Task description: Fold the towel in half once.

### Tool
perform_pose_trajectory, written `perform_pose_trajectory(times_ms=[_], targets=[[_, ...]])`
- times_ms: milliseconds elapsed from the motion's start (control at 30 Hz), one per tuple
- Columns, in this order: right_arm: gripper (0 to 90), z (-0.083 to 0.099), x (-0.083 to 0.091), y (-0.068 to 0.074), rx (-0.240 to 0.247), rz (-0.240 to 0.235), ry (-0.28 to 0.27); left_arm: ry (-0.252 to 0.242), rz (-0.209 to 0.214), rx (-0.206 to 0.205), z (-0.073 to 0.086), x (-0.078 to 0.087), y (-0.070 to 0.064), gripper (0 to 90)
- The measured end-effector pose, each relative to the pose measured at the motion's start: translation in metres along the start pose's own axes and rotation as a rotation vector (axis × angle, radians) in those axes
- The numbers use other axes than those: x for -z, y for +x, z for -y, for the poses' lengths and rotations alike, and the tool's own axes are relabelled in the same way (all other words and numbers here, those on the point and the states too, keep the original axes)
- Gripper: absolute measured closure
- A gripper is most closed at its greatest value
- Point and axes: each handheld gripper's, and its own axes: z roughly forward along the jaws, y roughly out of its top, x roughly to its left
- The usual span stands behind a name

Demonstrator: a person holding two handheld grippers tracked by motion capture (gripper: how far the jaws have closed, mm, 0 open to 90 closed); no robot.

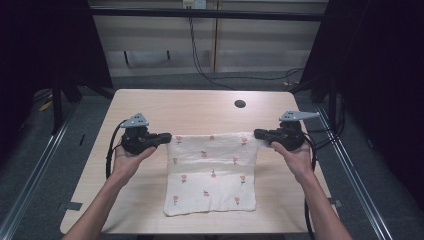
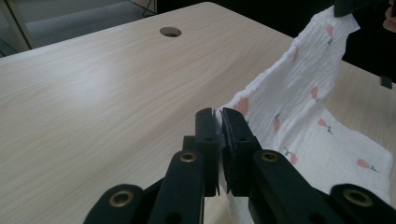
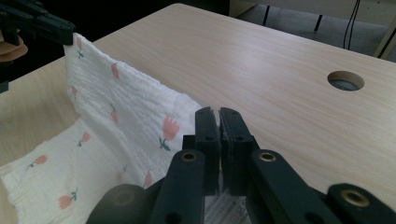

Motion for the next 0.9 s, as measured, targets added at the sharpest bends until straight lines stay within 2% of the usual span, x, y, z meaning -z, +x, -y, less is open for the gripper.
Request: perform_pose_trajectory(times_ms=[167, 267, 467, 567, 667, 800, 900], targets=[[87.0, 0.012, 0.004, 0.007, 0.012, -0.009, 0.013, -0.003, 0.009, -0.009, 0.011, 0.004, -0.008, 86.1], [86.9, 0.022, 0.005, 0.008, 0.000, -0.013, 0.019, 0.004, 0.016, -0.002, 0.019, 0.003, -0.010, 86.1], [86.9, 0.041, 0.000, 0.008, -0.023, -0.017, 0.035, 0.036, 0.018, -0.021, 0.028, -0.003, -0.013, 86.0], [86.8, 0.040, -0.002, 0.005, -0.032, -0.013, 0.034, 0.019, 0.025, -0.008, 0.025, -0.004, -0.013, 86.0], [86.8, 0.037, 0.000, 0.009, -0.013, -0.019, 0.028, 0.014, 0.037, -0.027, 0.025, -0.001, -0.019, 86.0], [86.7, 0.043, 0.003, 0.015, -0.007, -0.030, 0.032, 0.021, 0.044, -0.038, 0.030, 0.001, -0.027, 85.8], [86.7, 0.053, 0.006, 0.022, -0.011, -0.044, 0.038, 0.044, 0.078, -0.043, 0.040, 0.003, -0.035, 85.8]])
